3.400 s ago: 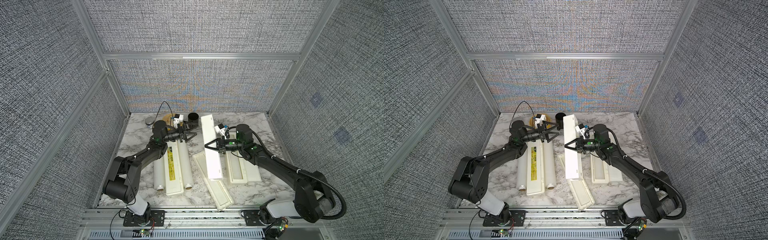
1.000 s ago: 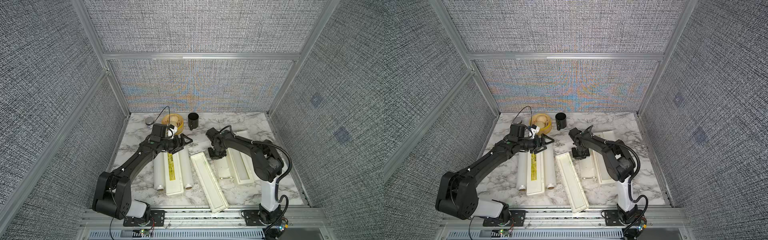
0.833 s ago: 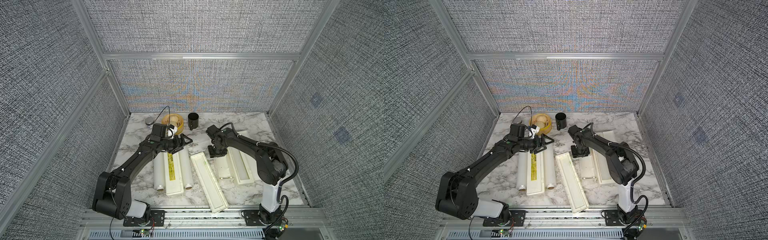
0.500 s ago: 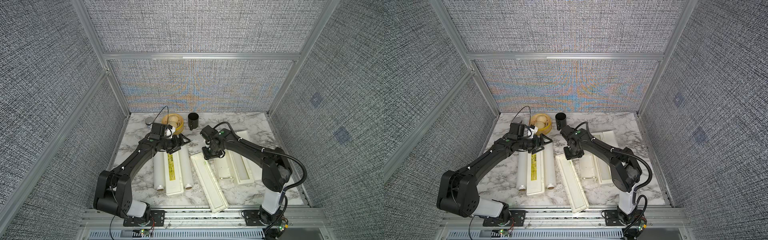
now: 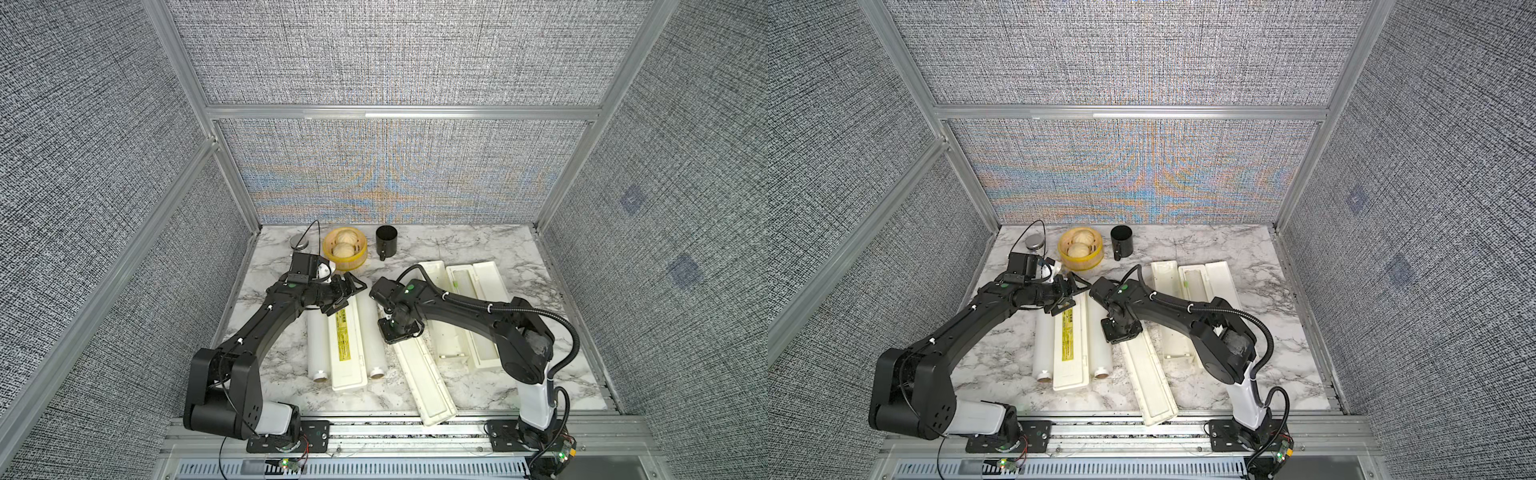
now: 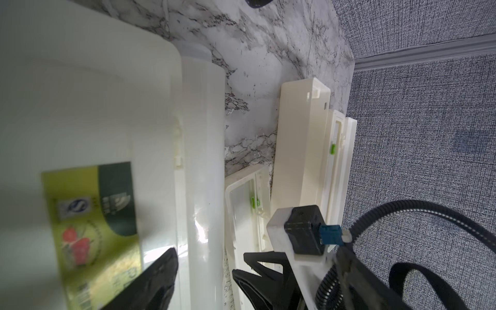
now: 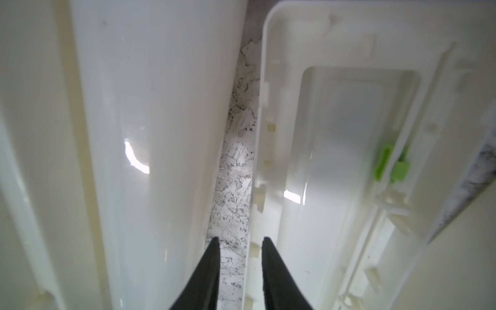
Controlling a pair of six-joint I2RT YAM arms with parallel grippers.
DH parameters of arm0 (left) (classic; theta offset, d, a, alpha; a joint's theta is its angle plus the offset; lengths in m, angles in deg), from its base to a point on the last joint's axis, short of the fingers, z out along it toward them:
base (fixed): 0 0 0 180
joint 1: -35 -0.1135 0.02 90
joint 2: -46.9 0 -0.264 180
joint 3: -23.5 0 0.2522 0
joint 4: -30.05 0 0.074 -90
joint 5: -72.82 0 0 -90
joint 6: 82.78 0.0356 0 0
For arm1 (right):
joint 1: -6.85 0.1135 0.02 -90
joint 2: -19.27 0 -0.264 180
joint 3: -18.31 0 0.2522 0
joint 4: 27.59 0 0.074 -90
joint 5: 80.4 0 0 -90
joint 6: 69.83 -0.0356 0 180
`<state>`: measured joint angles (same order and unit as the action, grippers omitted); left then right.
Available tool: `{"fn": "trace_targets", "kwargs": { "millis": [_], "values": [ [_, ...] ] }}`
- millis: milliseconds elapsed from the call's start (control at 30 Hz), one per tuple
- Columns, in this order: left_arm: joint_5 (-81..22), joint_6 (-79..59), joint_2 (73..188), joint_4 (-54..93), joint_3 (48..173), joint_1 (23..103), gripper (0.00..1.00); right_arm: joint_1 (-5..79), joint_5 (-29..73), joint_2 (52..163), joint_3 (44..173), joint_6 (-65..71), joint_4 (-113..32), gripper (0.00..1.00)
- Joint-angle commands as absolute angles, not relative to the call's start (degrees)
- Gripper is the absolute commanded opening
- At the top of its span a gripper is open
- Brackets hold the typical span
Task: Put plastic wrap rolls into dispensers
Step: Move the plastic wrap cutting box to the center of the board.
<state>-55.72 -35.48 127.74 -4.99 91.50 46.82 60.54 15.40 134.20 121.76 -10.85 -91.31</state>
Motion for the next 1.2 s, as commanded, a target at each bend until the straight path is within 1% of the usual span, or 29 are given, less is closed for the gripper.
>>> {"fn": "trace_targets", "kwargs": {
  "millis": [0, 267, 400, 467, 667, 933, 1033, 1100, 1167],
  "values": [
    [-56.02, -35.76, 127.02, -5.20, 91.15, 46.05, 0.91, 61.23, 12.63, 135.17, 121.81, -12.04, -93.85, 0.30],
    [-57.25, -36.19, 126.70, -4.02, 90.55, 45.20, 0.91, 61.75, 11.93, 137.56, 121.12, -12.96, -93.03, 0.21],
    [-57.28, -36.20, 126.53, -3.92, 90.42, 45.14, 0.91, 61.31, 10.70, 138.63, 123.01, -12.82, -93.21, 0.10],
    [-57.36, -36.15, 126.36, -3.81, 90.18, 45.20, 0.91, 60.35, 10.85, 139.31, 124.12, -12.29, -93.32, 0.07],
    [-57.54, -36.52, 126.42, -3.31, 89.89, 45.12, 0.91, 55.88, 11.04, 141.50, 129.58, -10.38, -94.24, 0.03],
    [-57.39, -37.39, 126.19, -2.61, 89.15, 45.20, 0.91, 51.07, 13.00, 147.20, 139.30, -12.12, -94.43, 0.02],
    [-57.31, -37.64, 125.82, -2.69, 88.63, 45.11, 0.91, 49.61, 14.41, 148.07, 139.80, -13.41, -93.12, 0.03],
    [-57.00, -37.78, 125.64, -3.03, 88.50, 45.28, 0.91, 49.09, 15.69, 147.35, 138.78, -14.21, -91.57, 0.08],
    [-56.59, -38.19, 125.46, -3.13, 88.39, 45.70, 0.91, 48.89, 16.45, 145.80, 137.25, -14.38, -90.05, 0.18]
  ]
}}
